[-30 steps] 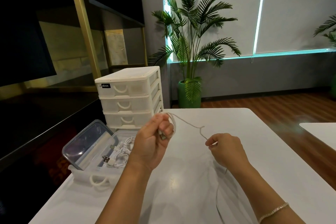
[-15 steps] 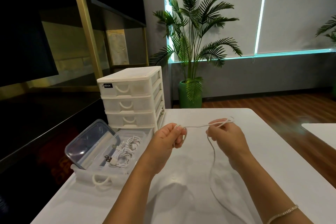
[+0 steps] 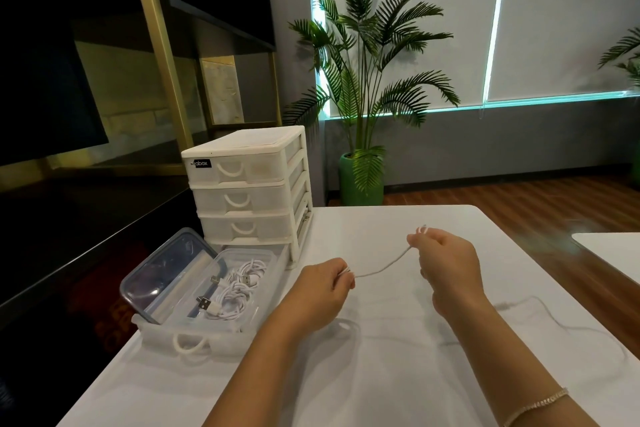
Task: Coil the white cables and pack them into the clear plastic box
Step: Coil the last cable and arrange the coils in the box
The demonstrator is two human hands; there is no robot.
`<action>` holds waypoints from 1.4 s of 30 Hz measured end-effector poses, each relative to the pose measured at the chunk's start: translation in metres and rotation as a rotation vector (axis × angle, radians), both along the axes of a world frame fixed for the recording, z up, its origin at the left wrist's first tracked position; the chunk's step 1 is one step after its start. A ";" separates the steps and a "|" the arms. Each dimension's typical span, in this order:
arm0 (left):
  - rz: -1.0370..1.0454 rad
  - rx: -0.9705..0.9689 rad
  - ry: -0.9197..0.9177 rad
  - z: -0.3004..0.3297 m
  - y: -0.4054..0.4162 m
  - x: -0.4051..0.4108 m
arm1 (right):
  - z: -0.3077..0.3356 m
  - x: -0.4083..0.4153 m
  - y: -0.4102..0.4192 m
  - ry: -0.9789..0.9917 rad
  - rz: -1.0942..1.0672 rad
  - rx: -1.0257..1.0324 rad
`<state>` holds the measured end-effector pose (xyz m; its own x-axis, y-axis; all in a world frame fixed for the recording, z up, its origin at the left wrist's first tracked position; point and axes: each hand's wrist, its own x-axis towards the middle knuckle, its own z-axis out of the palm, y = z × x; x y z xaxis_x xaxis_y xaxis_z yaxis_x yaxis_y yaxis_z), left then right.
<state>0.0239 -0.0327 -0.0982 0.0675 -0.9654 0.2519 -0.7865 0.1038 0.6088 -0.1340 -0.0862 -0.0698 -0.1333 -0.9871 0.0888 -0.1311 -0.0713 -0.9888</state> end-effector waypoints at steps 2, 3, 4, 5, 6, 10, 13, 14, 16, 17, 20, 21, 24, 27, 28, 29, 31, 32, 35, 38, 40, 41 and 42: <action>0.031 -0.005 -0.031 -0.002 -0.002 0.002 | -0.001 0.000 0.003 0.020 -0.019 -0.083; 0.047 0.002 -0.048 -0.004 -0.003 0.002 | -0.001 0.000 0.004 0.026 -0.027 -0.109; 0.065 0.009 -0.063 -0.005 -0.004 0.002 | -0.001 0.000 0.005 0.029 -0.034 -0.133; 0.085 0.018 -0.075 -0.007 -0.006 0.003 | -0.002 0.000 0.005 0.035 -0.040 -0.157; 0.106 0.026 -0.080 -0.009 -0.007 0.003 | -0.003 0.000 0.005 0.045 -0.044 -0.178; 0.173 0.014 -0.101 -0.013 -0.011 0.006 | -0.004 0.003 0.006 0.085 -0.044 -0.243; 0.232 -0.056 -0.083 -0.012 -0.012 0.007 | -0.007 0.003 0.004 0.123 -0.072 -0.278; 0.246 -0.083 -0.078 -0.011 -0.011 0.007 | -0.007 0.002 0.004 0.122 -0.082 -0.289; 0.258 -0.124 -0.065 -0.008 -0.010 0.005 | -0.008 0.000 0.003 0.120 -0.097 -0.315; 0.256 -0.142 -0.057 -0.007 -0.009 0.005 | -0.008 -0.001 0.003 0.117 -0.105 -0.325; 0.215 -0.149 -0.055 -0.007 -0.010 0.000 | -0.006 -0.002 0.002 0.122 -0.125 -0.346; 0.196 -0.138 -0.068 -0.008 -0.010 -0.002 | -0.005 -0.002 0.002 0.129 -0.128 -0.354; 0.150 -0.102 -0.102 -0.011 -0.012 -0.005 | -0.004 -0.001 0.003 0.147 -0.127 -0.396; 0.145 -0.080 -0.113 -0.013 -0.013 -0.005 | -0.004 -0.001 0.002 0.180 -0.127 -0.419; 0.151 -0.078 -0.111 -0.013 -0.012 -0.004 | -0.004 -0.001 0.001 0.194 -0.127 -0.420; 0.153 -0.078 -0.105 -0.013 -0.012 -0.003 | -0.005 -0.001 0.000 0.208 -0.129 -0.415; 0.150 -0.083 -0.100 -0.013 -0.012 -0.001 | -0.008 0.000 -0.001 0.221 -0.140 -0.398; 0.148 -0.086 -0.104 -0.014 -0.012 0.000 | -0.009 0.000 -0.002 0.221 -0.150 -0.400; 0.145 -0.097 -0.120 -0.013 -0.012 -0.001 | -0.014 0.000 -0.003 0.214 -0.194 -0.435; 0.150 -0.117 -0.129 -0.011 -0.011 -0.001 | -0.017 -0.001 -0.003 0.219 -0.241 -0.500; 0.156 -0.125 -0.127 -0.011 -0.011 -0.001 | -0.017 0.000 -0.003 0.248 -0.271 -0.555; 0.156 -0.127 -0.128 -0.011 -0.011 0.000 | -0.016 0.001 -0.002 0.258 -0.282 -0.571; 0.156 -0.129 -0.132 -0.011 -0.011 0.000 | -0.015 0.000 -0.002 0.262 -0.291 -0.581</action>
